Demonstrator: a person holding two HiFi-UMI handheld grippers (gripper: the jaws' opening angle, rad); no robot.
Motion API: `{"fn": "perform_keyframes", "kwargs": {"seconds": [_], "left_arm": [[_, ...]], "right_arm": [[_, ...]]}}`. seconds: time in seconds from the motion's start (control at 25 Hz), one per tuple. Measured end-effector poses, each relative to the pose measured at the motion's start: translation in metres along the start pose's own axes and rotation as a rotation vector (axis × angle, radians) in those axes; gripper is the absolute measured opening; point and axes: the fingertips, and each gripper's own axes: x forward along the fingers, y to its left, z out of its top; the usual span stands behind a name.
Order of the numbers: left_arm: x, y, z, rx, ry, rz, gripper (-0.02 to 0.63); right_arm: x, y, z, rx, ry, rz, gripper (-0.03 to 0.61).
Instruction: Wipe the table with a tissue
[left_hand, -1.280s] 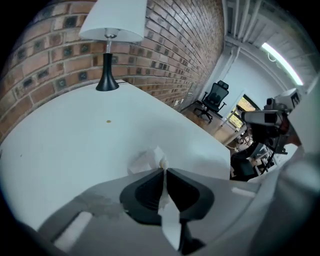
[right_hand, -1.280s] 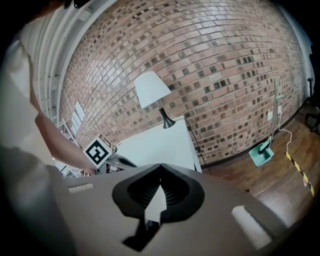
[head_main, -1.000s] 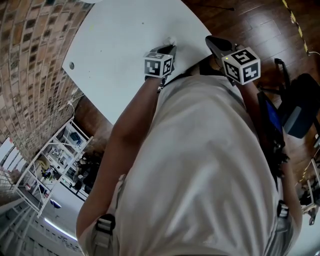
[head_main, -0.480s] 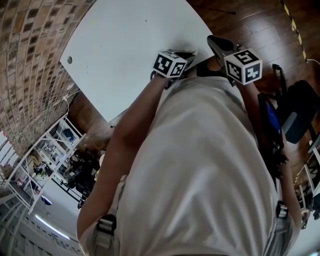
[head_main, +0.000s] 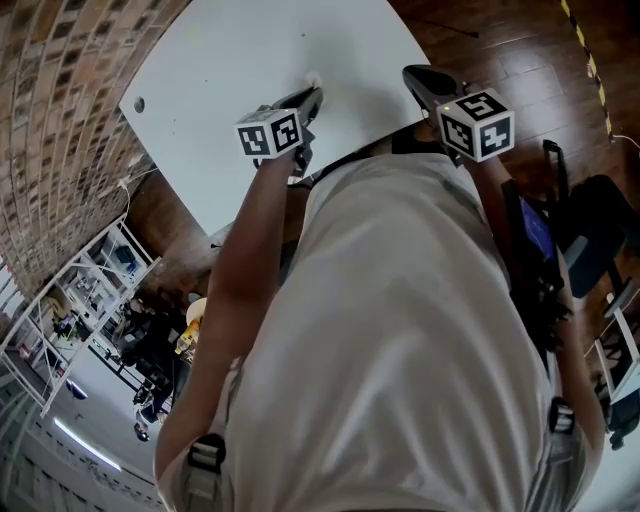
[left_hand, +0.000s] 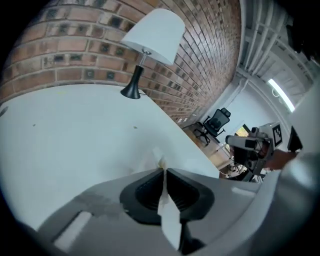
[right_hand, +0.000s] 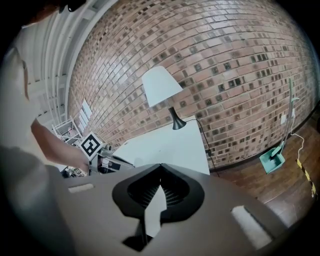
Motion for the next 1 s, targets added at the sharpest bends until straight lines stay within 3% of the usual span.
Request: {"fn": "perform_keyframes", "kwargs": {"seconds": [0.2,0.56,0.68,0.88,1.0], "left_arm": [[-0.008,0.025,0.007,-0.013,-0.025,0.070,0.023],[0.003,0.044,0.025,0.065,-0.010,0.159,0.023],[0.018,0.029,0.015,0.179,0.077,0.132,0.023],[0.043,-0.017,-0.033,0.425,0.262,0.026,0.022],[0.048,-0.029,-0.041,0.443,0.296,0.015,0.021]], "right_arm": [[-0.002,-0.021,0.013,0.007,-0.019,-0.045,0.008],[-0.016,-0.051,0.024,0.029,-0.052,-0.109,0.008],[-0.019,-0.055,0.019,0.042,-0.047,-0.113,0.008],[-0.021,-0.054,0.015,0.058,-0.045,-0.112,0.008],[-0.021,-0.056,0.013,0.064,-0.043,-0.114,0.008]]}}
